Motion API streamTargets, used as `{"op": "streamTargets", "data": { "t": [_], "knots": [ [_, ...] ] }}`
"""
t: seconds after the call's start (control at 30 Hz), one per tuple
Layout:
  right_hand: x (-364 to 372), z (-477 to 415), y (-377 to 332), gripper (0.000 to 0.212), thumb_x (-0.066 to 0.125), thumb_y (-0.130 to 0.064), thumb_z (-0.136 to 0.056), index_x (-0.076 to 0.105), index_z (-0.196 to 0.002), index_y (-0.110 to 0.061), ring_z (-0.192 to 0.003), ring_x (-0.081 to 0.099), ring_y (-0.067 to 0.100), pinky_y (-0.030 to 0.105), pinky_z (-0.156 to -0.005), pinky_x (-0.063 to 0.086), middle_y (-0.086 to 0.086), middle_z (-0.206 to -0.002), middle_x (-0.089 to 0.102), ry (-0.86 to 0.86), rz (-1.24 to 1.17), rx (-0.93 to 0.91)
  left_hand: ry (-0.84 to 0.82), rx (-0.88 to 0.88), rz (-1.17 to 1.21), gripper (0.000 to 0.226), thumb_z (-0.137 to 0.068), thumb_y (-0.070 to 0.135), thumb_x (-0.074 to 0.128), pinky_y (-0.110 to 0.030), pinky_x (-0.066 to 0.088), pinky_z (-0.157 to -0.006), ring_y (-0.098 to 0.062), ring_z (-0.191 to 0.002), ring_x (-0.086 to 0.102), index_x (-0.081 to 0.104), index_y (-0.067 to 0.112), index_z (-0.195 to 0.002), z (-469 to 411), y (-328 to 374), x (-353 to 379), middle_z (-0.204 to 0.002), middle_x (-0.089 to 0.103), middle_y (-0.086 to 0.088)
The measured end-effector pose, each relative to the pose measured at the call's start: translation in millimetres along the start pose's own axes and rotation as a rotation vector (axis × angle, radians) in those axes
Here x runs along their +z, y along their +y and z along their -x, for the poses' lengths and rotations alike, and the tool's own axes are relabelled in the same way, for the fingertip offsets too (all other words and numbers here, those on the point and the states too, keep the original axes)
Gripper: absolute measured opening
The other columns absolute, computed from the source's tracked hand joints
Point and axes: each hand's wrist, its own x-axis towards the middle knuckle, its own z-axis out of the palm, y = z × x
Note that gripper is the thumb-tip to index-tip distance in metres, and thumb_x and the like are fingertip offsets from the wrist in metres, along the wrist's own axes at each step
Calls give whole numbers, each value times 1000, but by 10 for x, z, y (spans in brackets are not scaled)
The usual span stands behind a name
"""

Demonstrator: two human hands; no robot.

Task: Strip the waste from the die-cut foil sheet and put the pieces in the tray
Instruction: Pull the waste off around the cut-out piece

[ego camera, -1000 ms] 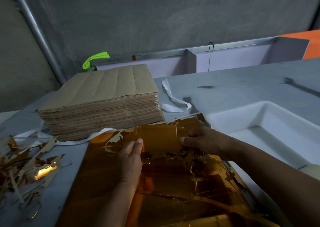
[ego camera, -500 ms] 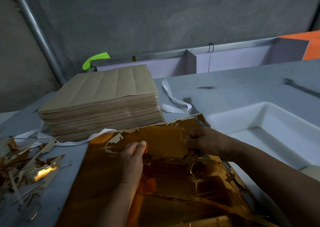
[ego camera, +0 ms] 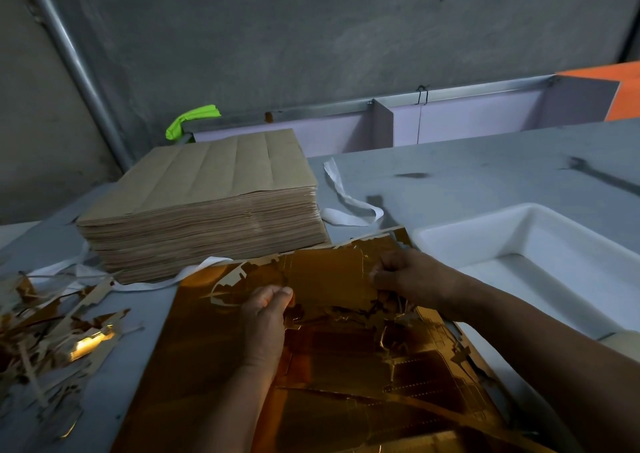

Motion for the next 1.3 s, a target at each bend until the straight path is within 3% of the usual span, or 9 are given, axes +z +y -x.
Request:
{"op": "streamTargets", "data": {
  "t": [0.3,0.47,0.57,0.67,0.8,0.87,1.03,1.3],
  "knots": [
    [2,3,10,14,57,-23,-98,60,-85,-16,-58,61,6,19,-53,46,0,-74,65,-5,24,-16,-68,-124,2,21,-97,24,54,-28,35,-67,-15,-91,60,67,13,-84,-91,50,-59,-93,68,-2],
    [2,-5,22,11,57,-21,-98,62,-89,-16,-60,61,8,19,-53,46,-2,-72,65,-4,21,-16,-91,-180,13,19,-96,28,57,-42,41,-90,-20,-106,58,70,17,-89,-174,46,-116,-106,68,-2],
    [5,-13,26,9,57,-22,-98,61,-93,-16,-60,61,9,20,-53,46,-2,-72,66,6,4,-17,-90,-200,60,18,-95,29,58,-53,39,-104,-29,-115,57,70,16,-90,-204,64,-133,-115,67,-11],
    [11,-29,32,7,57,-22,-98,59,-96,-16,-60,62,9,23,-56,48,0,-75,67,14,-2,-20,-78,-200,89,17,-95,27,58,-59,37,-107,-36,-118,57,69,15,-89,-232,89,-124,-118,65,-17],
    [5,-32,40,12,57,-25,-99,60,-91,-17,-58,62,7,22,-55,48,0,-74,68,9,0,-7,-48,-189,96,15,-96,27,57,-54,39,-107,-29,-114,58,68,17,-100,-258,129,-76,-114,67,-9],
    [2,-28,41,16,57,-27,-98,62,-88,-16,-60,63,9,22,-56,49,0,-73,68,-12,10,-4,-29,-186,97,16,-97,28,56,-47,41,-102,-25,-112,58,68,18,-103,-282,147,-42,-113,67,-6],
    [-3,-20,53,20,61,-29,-97,62,-83,-15,-64,63,11,25,-60,50,-3,-69,66,-40,14,-21,-5,-133,18,16,-98,29,54,-26,32,-64,-3,-86,52,67,21,-92,-335,196,88,-93,63,9],
    [-5,-30,52,18,61,-29,-96,63,-85,-15,-62,63,8,23,-60,50,-2,-72,67,-77,16,-13,-63,-83,-184,16,-97,34,56,-23,33,-61,-2,-82,54,66,25,-89,-335,135,242,-89,63,9]
  ]
}}
